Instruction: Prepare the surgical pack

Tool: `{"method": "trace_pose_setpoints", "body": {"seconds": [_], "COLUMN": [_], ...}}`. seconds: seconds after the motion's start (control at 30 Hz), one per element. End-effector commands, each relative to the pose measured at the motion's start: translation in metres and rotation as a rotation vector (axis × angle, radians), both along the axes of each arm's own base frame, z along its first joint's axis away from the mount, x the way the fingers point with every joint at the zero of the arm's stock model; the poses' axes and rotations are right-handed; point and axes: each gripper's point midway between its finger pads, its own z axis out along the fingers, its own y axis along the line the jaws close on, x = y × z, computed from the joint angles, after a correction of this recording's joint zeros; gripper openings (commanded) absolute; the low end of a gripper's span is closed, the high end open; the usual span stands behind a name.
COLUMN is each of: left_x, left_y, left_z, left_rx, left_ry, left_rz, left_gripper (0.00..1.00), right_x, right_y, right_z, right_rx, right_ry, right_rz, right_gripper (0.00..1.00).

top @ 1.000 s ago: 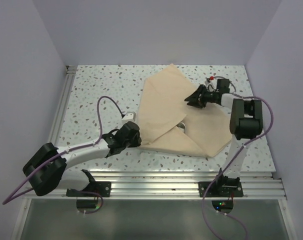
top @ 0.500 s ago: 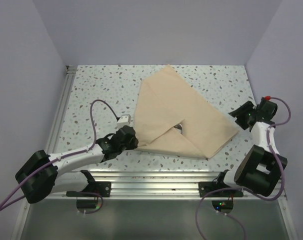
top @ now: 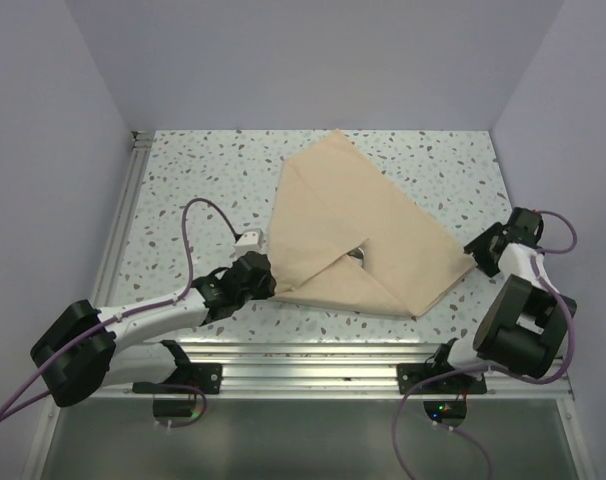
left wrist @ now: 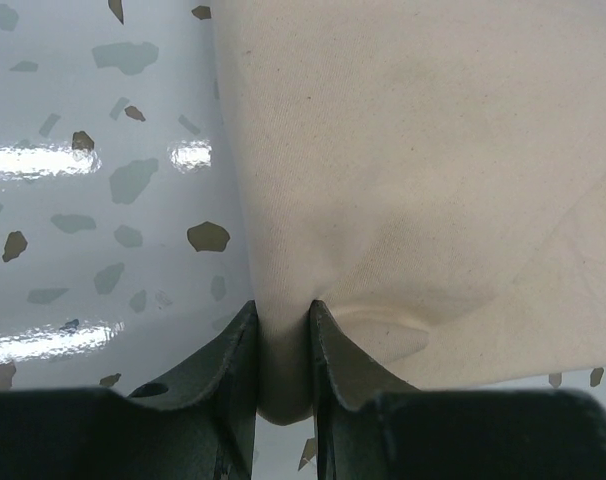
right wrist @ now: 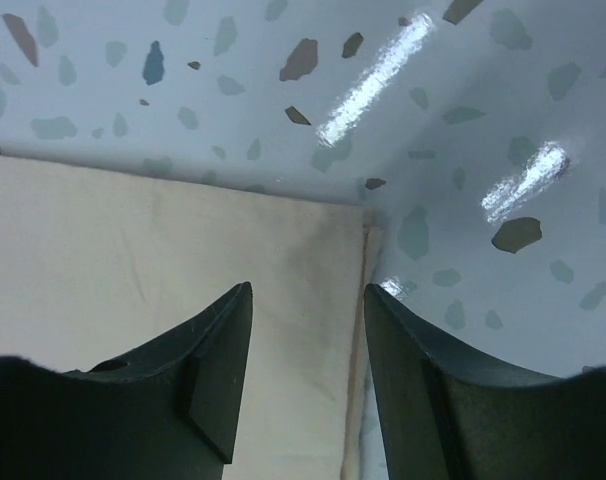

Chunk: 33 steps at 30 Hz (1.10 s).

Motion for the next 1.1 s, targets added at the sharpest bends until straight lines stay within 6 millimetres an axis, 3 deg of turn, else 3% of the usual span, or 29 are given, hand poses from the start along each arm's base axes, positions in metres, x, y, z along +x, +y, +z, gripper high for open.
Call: {"method": "trace_pose_setpoints", "body": {"seconds": [0.0,0.37,0.57,0.73,0.8,0.87,0.97,1.07], "left_x": [0.015,0.013,0.015,0.015,0.015,0.016,0.016,0.017], "left_y": [-0.002,-0.002,-0.003,-0.003,-0.004,-0.004,-0.003,-0.001], "left_z": [0.017,0.014,0.016,0.014,0.014,0.014,0.015,0.017], "left_rx": [-0.007,-0.005,-0.007,-0.004,-0.002,0.001,0.008,0.018], "left_ry": [-0.093,-0.090,-0.095,-0.093,-0.092,-0.094,-0.095,-0.098], "left_rz": [0.010,-0.004,-0.004,-0.007,-0.008,-0.008,-0.007,-0.003], "left_gripper": [0.18,0.18,0.17,0.17,0.17,0.17,0.17,0.17], "right_x": [-0.010,-0.013,-0.007,0.000,0.006,0.013,0.024,0.037], "right_y": [-0.008,-0.013,-0.019,-0.020,-0.019,-0.009,0.004,0.026], "right_z": [-0.017,-0.047,-0.053,-0.051,-0.046,-0.038,-0.010,0.032], "right_rx": [-0.031,-0.013,-0.022,-0.026,-0.030,-0.049,-0.149,-0.216], "right_ry": [0.056,0.117,0.113,0.089,0.062,0.045,0.027,-0.069], "right_rz": [-0.033,-0.087,-0.113,-0.103,-0.083,-0.033,0.021,0.075], "right_gripper": [0.52,0.46,0.34,0.15,0.01,0.00,0.00,0.00]}}
